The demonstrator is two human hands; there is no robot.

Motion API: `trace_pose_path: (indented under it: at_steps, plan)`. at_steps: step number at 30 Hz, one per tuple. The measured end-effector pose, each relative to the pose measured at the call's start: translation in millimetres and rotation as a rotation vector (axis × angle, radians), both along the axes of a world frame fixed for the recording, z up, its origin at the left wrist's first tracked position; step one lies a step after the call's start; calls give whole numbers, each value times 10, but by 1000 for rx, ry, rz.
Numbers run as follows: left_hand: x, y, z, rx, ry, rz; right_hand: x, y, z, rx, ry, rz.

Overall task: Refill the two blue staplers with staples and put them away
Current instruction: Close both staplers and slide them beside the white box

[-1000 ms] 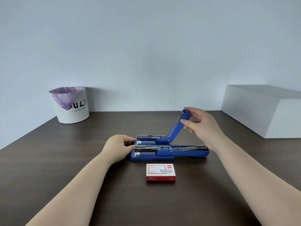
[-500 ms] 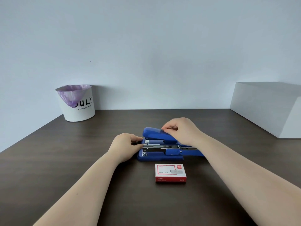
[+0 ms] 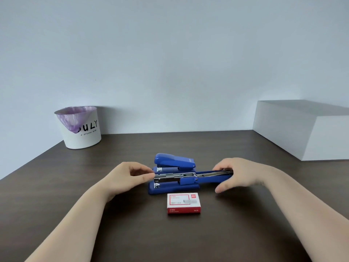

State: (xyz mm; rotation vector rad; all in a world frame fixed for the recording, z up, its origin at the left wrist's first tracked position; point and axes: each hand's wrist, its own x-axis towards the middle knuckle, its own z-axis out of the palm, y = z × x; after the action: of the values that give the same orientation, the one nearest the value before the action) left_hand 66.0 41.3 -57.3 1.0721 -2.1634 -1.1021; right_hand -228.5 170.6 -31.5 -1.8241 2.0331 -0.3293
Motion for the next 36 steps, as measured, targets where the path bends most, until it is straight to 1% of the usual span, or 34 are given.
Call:
trace_pose_path:
  at_steps: [3,6,8,9,12,15,18,19,22,24,27,33,36]
  plan:
    - [47,13,24,12,-74,-78,-23,6,-27,-34,-5,4]
    - [37,-12,1,-71,-174,-117,-29,-28,-47,-87,3,10]
    - [-6,-23,-14,-127,-193,-101,-23,-46,-42,-142,19,-3]
    - [-23,-29,-18,-144,-186,-87,-23,-52,-33,-186,-3,-19]
    - [-24,-54,-35,-154,-156,-50,0,-49,-11,-329,-158,-64]
    - [-16,-63,-48,-144,-144,-40,54,-63,-3,-459,-233,-98]
    - [-29,-62,-49,-151,-136,-45,170,-103,35,-585,-491,-125]
    - [-29,-67,-46,-158,-139,-46,222,-120,50,-611,-544,-120]
    - [-23,-77,-45,-162,-148,-47,420,-185,65,-662,-609,-88]
    - [-23,-85,-46,-148,-141,-44,545,-246,54,-663,-569,-71]
    - [-31,-88,-49,-135,-127,-34,687,-352,30,-600,-418,-50]
    - [-51,-97,-58,-100,-124,14,791,-414,-114,-474,-116,71]
    - [-50,-93,-47,-90,-121,24,777,-408,-143,-467,-66,79]
